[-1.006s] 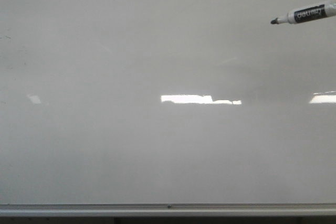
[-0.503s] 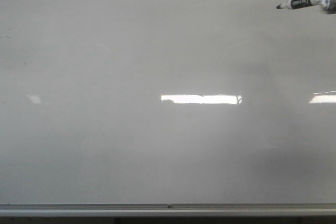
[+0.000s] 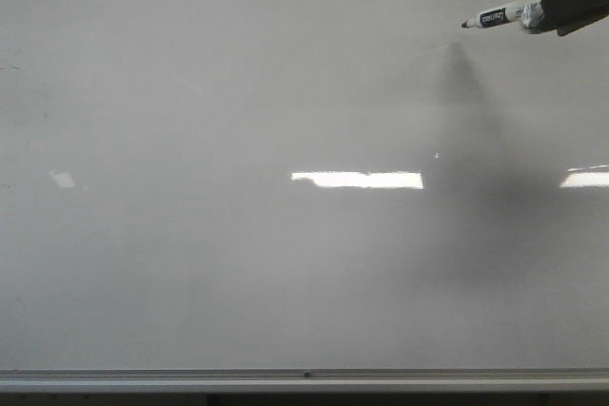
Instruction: Write number 2 on whiteboard
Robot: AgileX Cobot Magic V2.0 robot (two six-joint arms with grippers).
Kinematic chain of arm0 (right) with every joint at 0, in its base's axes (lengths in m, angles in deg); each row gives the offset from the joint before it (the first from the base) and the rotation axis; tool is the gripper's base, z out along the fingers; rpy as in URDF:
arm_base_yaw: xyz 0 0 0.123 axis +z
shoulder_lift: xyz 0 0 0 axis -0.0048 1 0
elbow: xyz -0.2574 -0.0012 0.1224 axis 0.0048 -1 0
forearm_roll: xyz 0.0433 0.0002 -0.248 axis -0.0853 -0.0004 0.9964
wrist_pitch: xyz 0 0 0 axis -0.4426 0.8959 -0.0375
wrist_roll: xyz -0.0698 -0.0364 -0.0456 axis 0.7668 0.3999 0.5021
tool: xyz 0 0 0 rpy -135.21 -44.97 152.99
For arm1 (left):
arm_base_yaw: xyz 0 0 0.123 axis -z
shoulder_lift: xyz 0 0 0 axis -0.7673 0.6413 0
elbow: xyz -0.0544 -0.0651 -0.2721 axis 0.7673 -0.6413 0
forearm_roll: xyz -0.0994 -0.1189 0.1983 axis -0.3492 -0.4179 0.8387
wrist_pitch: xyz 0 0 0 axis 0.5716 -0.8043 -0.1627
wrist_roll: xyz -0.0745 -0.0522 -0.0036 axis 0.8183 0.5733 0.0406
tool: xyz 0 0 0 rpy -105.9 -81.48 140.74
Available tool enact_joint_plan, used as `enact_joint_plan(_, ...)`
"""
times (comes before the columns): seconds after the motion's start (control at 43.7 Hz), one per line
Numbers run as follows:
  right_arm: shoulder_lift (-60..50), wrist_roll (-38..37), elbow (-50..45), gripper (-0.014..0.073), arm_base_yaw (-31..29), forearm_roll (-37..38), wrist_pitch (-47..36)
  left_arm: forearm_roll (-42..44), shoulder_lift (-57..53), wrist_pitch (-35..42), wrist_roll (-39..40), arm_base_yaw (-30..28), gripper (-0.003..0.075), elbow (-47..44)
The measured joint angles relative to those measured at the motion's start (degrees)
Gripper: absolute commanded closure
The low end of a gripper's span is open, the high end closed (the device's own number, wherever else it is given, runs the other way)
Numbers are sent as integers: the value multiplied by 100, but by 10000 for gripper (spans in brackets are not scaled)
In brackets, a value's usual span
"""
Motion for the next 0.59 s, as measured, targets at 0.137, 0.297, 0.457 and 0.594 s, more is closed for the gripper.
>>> enact_joint_plan(0.137,186,3,42,662,0,23,-112,0,0,4,0,0,311,0)
enact_joint_plan(0.297,263,23,56,662,-123,42,-160,0,0,40,0,0,311,0)
enact_joint_plan(0.457,277,23,69,662,-515,42,116,-4,0,40,0,0,311,0)
enact_joint_plan(0.594,394,23,69,662,-522,61,611,-4,0,90,0,0,312,0)
